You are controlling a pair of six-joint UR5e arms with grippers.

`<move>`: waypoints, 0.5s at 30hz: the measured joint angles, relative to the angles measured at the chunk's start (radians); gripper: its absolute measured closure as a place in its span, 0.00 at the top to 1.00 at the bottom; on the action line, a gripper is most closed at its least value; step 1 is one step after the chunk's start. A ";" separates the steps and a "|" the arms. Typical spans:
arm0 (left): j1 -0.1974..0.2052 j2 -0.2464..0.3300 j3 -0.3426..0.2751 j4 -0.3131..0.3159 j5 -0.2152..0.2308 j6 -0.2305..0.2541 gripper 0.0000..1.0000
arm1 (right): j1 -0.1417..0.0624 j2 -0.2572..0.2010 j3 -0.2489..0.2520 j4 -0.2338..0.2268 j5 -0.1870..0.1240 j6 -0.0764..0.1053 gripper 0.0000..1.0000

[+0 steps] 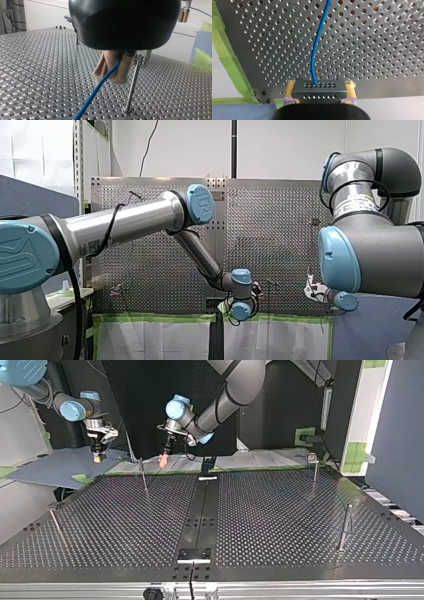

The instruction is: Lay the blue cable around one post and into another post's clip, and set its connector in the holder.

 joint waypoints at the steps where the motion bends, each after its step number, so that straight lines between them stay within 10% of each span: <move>1: 0.000 0.000 0.000 0.000 0.000 0.000 0.00 | -0.001 0.001 0.000 0.001 0.002 0.002 0.02; 15: 0.005 -0.001 -0.001 -0.003 -0.011 0.002 0.00 | -0.013 0.013 -0.005 0.004 0.020 0.011 0.02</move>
